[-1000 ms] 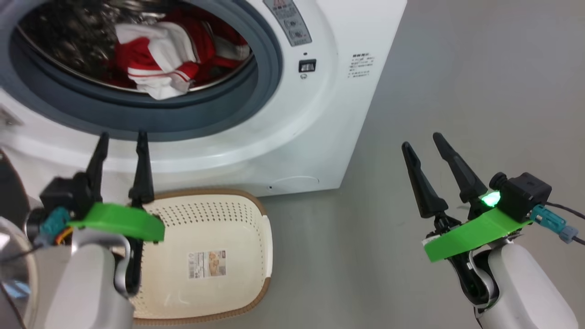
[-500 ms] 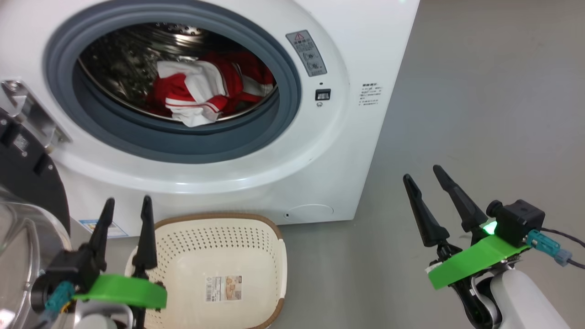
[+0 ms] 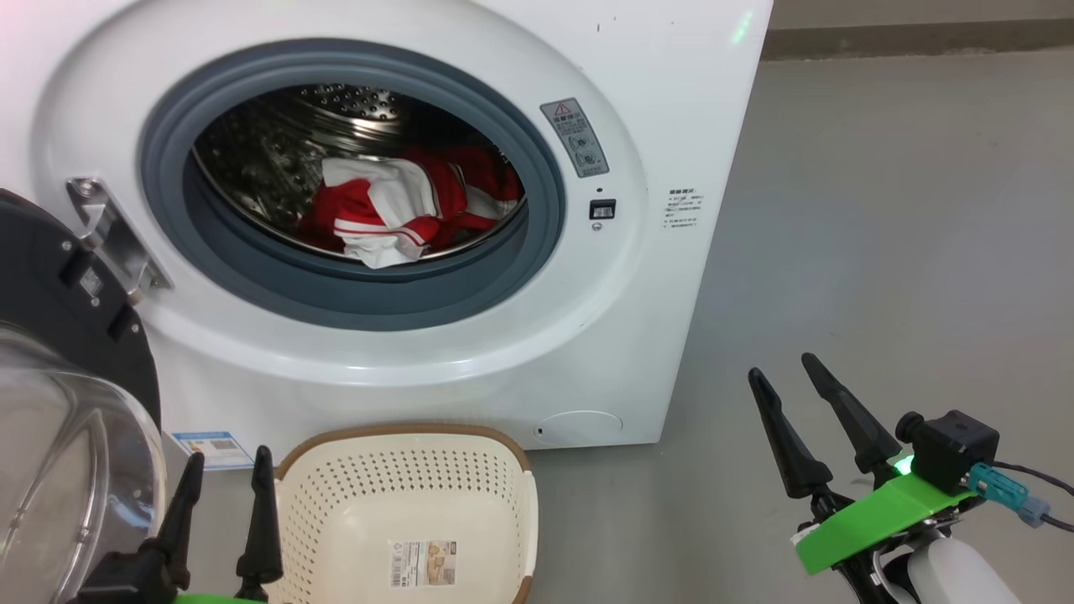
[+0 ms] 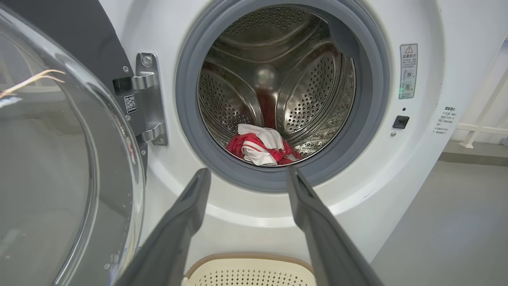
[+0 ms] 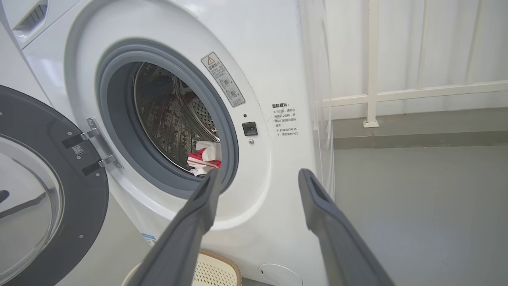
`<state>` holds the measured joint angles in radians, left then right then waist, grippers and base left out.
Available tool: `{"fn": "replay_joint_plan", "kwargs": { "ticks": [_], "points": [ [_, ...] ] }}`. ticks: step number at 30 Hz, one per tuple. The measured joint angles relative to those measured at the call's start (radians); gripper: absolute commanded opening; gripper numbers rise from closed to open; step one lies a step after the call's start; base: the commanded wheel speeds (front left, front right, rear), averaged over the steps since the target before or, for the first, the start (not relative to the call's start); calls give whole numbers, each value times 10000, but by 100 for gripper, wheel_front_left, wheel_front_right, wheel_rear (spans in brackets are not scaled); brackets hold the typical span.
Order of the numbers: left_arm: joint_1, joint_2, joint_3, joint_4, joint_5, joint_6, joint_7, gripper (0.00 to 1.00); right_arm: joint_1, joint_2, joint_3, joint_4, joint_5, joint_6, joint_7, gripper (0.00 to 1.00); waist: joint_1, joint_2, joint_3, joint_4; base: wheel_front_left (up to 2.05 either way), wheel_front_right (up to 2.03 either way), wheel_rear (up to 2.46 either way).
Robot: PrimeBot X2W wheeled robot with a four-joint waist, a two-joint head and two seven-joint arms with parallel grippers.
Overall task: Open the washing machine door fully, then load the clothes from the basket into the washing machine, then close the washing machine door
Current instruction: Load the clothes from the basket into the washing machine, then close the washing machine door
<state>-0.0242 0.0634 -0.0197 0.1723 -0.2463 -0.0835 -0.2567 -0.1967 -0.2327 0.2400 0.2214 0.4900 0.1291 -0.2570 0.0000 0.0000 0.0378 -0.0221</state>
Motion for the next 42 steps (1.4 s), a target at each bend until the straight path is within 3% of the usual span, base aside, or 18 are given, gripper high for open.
{"fn": "replay_joint_plan", "kwargs": {
  "ticks": [42],
  "points": [
    [237, -161, 311, -205, 69, -90, 0, 100, 127, -115, -190, 10, 54, 0, 0, 100, 0, 0, -81, 83, 0, 0, 0]
  ]
}}
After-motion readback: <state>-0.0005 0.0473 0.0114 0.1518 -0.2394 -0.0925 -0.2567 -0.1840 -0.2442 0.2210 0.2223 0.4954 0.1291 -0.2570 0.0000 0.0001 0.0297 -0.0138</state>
